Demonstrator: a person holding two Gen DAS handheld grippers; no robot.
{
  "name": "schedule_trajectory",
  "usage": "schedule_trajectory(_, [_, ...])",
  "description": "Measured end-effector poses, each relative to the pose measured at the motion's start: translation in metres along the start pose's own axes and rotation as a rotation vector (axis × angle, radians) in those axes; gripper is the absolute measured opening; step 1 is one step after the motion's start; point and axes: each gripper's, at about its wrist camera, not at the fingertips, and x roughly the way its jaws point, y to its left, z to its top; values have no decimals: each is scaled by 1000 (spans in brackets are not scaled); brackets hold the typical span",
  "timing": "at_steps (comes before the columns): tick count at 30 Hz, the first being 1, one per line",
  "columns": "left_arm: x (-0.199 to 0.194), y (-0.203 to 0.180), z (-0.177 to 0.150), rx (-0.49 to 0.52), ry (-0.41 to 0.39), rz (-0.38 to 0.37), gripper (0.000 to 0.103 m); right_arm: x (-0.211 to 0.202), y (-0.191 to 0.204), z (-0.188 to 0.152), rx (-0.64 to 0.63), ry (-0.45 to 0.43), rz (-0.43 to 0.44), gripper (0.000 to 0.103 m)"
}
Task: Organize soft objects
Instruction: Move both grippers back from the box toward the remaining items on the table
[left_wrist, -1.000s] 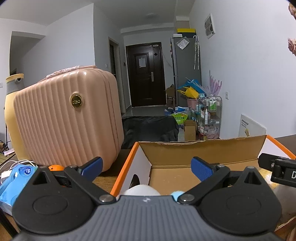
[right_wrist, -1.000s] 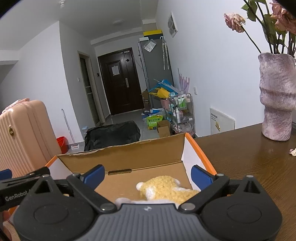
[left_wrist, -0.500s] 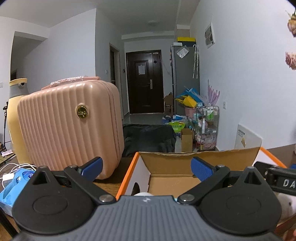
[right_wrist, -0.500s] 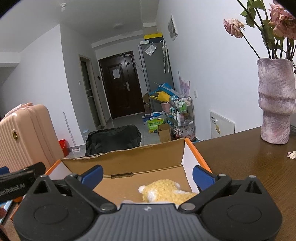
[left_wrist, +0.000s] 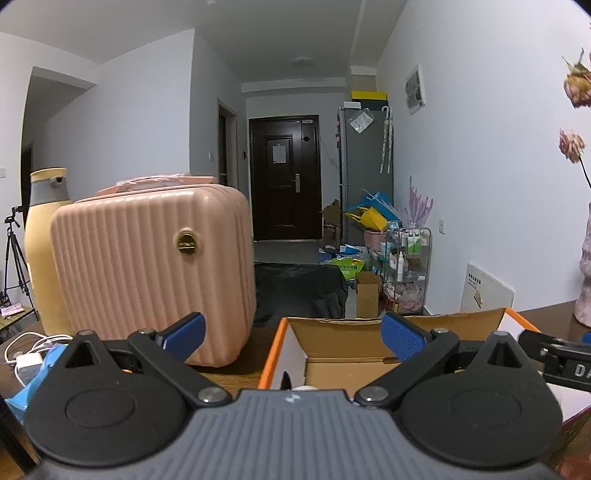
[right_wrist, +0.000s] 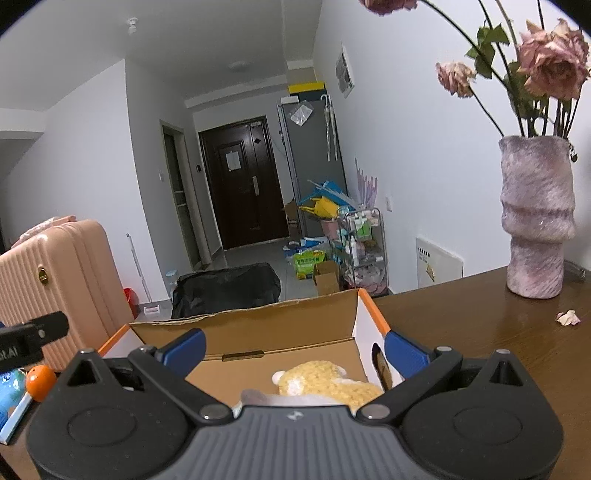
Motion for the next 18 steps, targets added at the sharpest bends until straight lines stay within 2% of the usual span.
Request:
schedule_trajectory(10, [-21,25,-3,-18,0,15,103,-37,3,-9,-34,-62,4,103])
schedule_trajectory(18, [-39,38,-13,-16,13,25,103,-68,5,-30,-56,-84,7,103])
